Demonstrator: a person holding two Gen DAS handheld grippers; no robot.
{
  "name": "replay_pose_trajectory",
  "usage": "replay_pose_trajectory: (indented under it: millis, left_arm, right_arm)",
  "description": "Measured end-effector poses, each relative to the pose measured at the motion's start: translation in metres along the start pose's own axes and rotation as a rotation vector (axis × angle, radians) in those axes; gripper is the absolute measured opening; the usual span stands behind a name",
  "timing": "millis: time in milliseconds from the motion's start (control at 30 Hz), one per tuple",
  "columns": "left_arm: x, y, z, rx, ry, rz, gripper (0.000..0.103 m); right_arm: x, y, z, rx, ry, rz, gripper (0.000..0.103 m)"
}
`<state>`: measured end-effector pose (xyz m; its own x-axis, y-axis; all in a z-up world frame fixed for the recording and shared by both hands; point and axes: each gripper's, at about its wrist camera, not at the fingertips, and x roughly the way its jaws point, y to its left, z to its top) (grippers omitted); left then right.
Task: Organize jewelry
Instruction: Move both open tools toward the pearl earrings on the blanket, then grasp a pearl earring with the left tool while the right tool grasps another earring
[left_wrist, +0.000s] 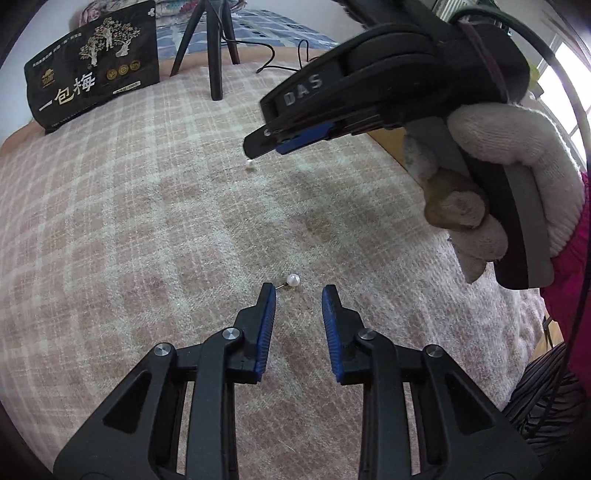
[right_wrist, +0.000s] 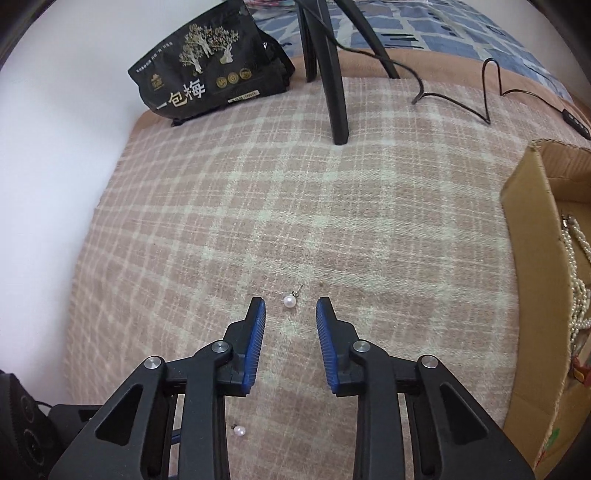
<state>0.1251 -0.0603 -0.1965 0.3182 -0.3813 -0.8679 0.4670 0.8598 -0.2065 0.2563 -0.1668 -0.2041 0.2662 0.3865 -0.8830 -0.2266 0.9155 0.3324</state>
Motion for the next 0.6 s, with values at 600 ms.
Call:
replay_pose_trajectory:
  millis: [600]
  left_arm:
    - [0.030, 0.005, 0.009, 0.039, 0.033, 0.047, 0.026]
  right_arm:
    - [0.020, 0.003, 0.006, 0.015, 0.027, -0.006, 0.020]
